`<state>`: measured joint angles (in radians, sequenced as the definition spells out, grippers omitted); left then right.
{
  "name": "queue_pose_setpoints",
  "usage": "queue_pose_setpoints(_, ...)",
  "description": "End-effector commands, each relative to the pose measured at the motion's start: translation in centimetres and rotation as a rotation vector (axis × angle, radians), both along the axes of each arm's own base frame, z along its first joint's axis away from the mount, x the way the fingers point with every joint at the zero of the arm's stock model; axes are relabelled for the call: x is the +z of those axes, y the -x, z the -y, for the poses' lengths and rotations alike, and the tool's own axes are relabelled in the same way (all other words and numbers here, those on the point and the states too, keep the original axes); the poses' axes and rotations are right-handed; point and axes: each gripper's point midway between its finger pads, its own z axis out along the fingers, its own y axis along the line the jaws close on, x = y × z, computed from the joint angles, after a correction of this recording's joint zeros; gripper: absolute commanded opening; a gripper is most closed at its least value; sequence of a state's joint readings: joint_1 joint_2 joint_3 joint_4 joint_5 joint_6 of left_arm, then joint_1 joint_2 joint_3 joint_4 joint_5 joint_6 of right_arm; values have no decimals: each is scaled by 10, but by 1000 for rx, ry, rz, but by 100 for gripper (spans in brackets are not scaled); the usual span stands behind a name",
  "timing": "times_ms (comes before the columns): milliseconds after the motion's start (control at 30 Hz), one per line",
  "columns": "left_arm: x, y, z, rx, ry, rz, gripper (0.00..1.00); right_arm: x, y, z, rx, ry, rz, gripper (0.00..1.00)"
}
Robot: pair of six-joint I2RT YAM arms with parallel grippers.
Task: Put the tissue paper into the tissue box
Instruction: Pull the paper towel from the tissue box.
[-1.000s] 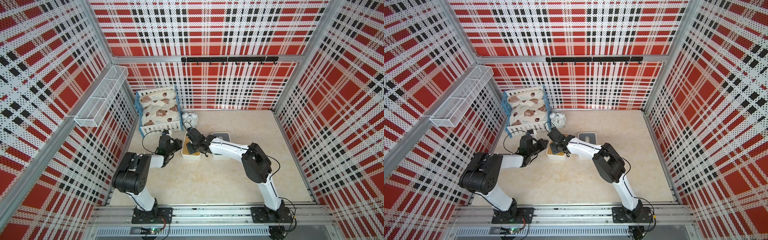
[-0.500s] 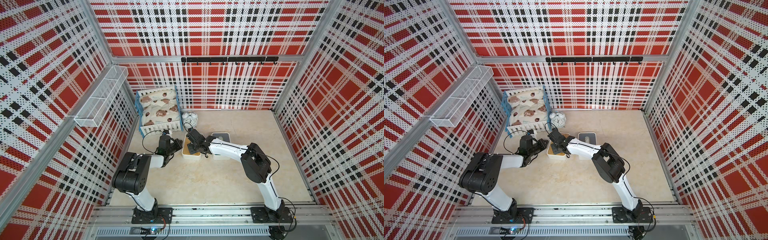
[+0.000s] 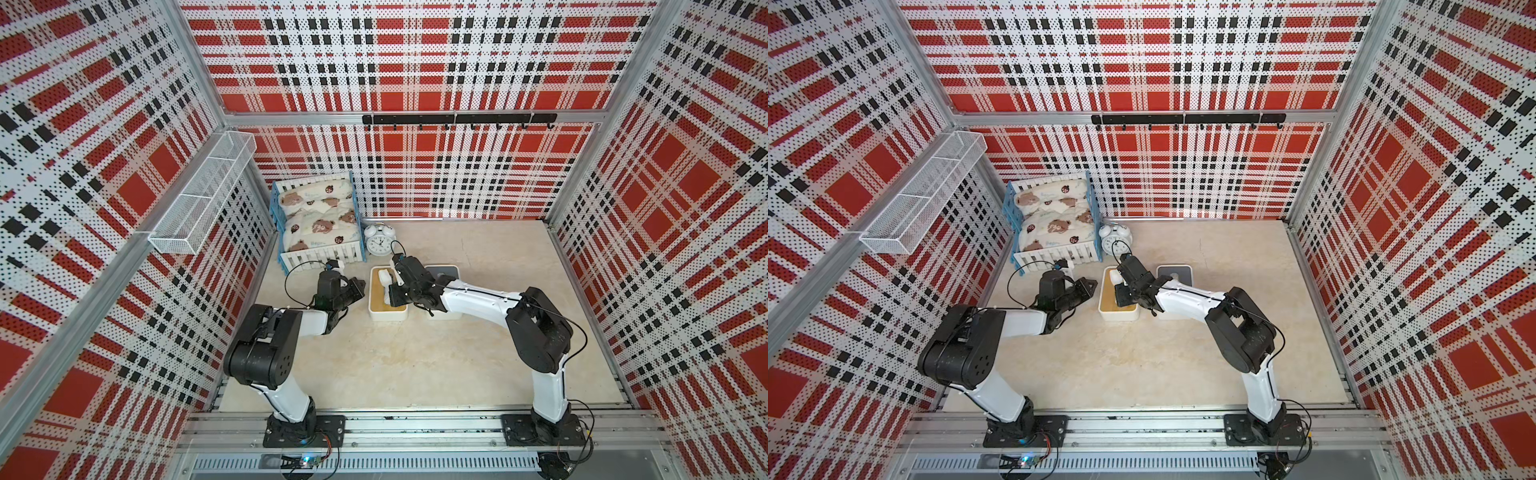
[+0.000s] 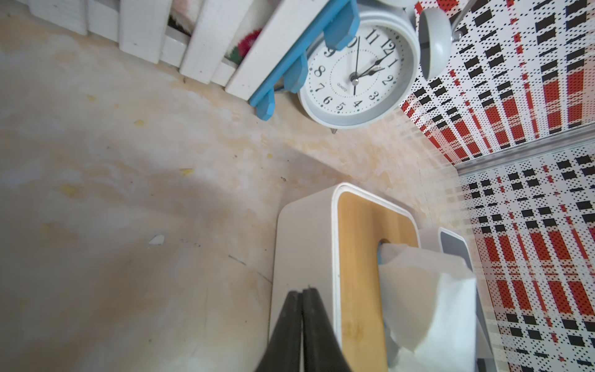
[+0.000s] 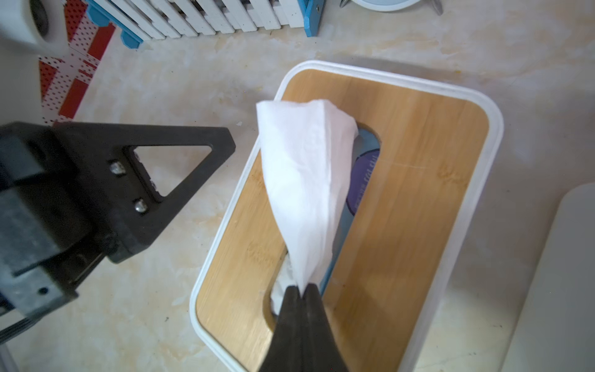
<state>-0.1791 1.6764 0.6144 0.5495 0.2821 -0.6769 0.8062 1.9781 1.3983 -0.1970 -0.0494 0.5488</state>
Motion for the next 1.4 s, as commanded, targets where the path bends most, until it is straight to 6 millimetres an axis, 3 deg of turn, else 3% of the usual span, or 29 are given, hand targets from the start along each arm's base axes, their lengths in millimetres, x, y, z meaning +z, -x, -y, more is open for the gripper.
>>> queue_pose_setpoints(0,15,-9,2,-6,12,45,10,40,0,-15,39,-182,17,0)
queue_pose_setpoints(400,14,-10,2,-8,15,44,10,59,3,-11,85,-437,-58,0)
queue_pose_setpoints(900,14,-10,1,-9,19,43,10,65,1,3,92,-620,-128,0)
queue_pose_setpoints(1233,14,-10,3,-15,21,41,10,56,-1,8,90,-582,-140,0)
queue_pose_setpoints(1367,13,-11,0,-10,23,37,10,53,-2,12,86,-506,-128,29)
